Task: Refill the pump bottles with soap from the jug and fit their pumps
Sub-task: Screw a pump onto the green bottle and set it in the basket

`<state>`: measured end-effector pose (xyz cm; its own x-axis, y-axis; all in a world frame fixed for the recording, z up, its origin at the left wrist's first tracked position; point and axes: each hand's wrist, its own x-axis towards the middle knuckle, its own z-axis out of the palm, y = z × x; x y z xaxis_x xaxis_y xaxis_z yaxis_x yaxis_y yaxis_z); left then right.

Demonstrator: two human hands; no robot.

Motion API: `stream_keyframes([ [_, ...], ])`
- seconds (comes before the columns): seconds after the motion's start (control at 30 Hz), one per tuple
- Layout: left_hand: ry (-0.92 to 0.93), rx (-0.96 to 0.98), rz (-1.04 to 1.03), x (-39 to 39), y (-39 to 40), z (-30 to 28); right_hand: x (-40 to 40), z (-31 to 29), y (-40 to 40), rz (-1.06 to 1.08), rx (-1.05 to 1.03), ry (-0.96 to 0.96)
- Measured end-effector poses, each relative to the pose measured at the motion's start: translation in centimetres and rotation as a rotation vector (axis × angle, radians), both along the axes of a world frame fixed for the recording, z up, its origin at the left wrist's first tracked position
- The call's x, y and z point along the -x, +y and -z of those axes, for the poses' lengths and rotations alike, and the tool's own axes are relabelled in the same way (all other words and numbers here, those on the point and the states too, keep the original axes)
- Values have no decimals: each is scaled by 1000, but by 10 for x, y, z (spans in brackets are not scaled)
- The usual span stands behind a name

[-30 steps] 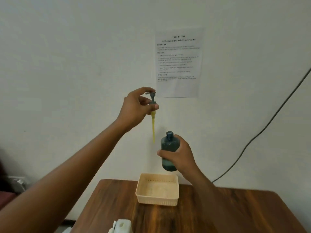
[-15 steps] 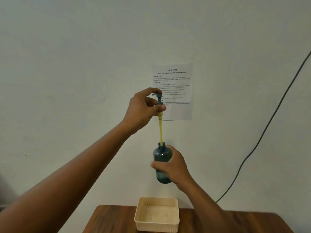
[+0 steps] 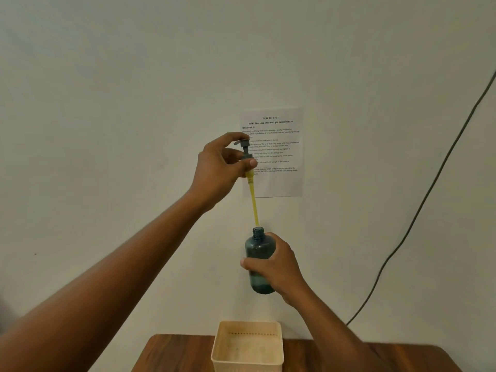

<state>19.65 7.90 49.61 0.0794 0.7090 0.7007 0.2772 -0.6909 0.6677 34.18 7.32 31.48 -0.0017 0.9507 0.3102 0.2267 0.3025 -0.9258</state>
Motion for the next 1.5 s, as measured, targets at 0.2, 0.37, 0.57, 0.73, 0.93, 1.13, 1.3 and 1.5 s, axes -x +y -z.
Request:
stream_keyframes([
  [0.2, 25, -7, -22, -3, 6, 5, 1, -5, 3, -4, -21, -2],
  [0.37, 59, 30, -20, -12, 5, 26, 0, -10, 5, 5, -42, 4],
  [0.57, 108, 66, -58, -22, -1, 60, -6, -18, 11, 49, -45, 5],
  [0.73, 93, 108, -56, -28, -3, 77, -10, -20, 14, 69, -50, -9],
  [0.93, 82, 124, -54, -33, -5, 88, -14, -20, 17, 91, -69, -16],
  [1.13, 39, 132, -54, -36, -7, 93, -14, -17, 21, 101, -74, -24],
  [1.3, 70, 169, -37, -36, -5, 91, -14, -16, 23, 123, -62, -36],
  [1.5, 41, 197, -201, -36, 1, 92, -15, -20, 21, 131, -88, -36],
])
